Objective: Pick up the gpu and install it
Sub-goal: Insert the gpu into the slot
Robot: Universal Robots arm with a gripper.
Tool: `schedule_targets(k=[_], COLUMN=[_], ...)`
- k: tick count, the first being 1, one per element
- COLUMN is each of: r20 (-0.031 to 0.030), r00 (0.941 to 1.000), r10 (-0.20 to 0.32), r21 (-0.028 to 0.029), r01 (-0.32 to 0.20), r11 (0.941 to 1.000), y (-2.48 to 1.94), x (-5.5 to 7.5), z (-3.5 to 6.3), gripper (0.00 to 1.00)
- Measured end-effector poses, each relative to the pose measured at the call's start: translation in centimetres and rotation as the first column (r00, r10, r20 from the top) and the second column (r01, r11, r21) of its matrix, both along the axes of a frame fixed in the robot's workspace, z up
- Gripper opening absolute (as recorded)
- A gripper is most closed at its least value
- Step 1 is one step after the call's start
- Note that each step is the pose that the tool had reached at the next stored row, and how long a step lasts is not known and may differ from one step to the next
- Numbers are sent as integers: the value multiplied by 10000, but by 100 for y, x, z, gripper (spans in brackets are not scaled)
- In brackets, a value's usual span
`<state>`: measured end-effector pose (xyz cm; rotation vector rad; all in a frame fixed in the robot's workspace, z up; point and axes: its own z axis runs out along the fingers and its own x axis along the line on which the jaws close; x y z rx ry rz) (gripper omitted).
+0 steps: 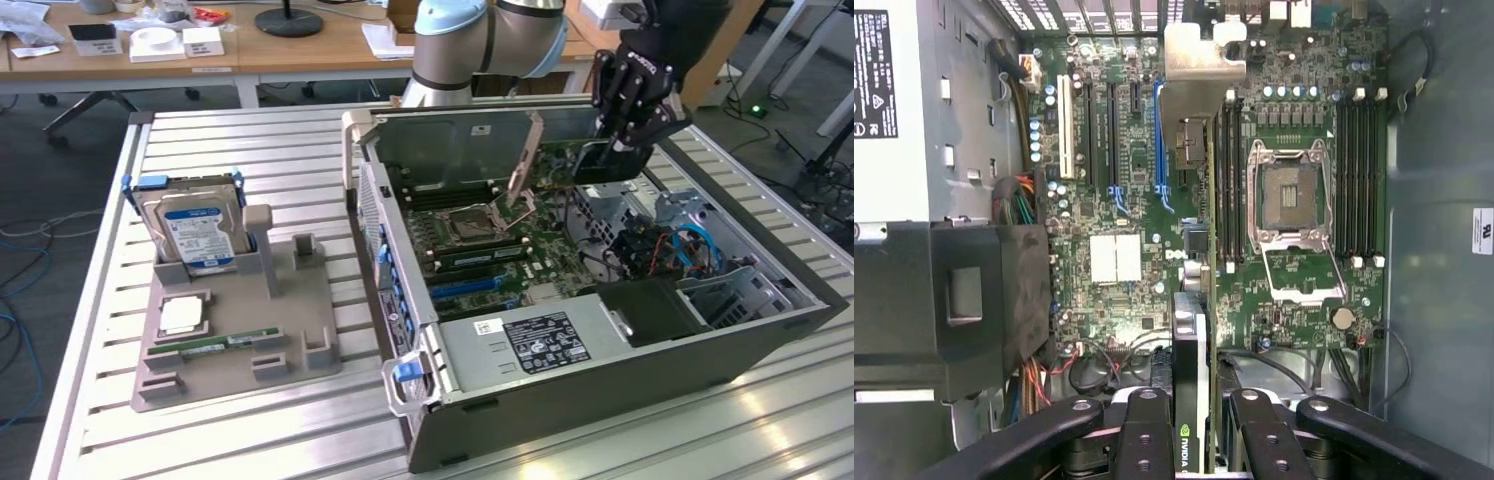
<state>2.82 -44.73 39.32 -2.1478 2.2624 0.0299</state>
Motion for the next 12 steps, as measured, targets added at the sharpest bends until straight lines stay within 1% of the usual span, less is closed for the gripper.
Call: schedule_targets(k=[3, 8, 12], r20=[0, -1, 0], r00=[10000, 10000, 10000], r10=[0, -1, 0], r21=[0, 0, -1], r01=[0, 1, 0], r11=[10000, 10000, 10000], y=[0, 1, 1], x=[-24, -42, -47], z=[-15, -74, -82], gripper=[27, 27, 27])
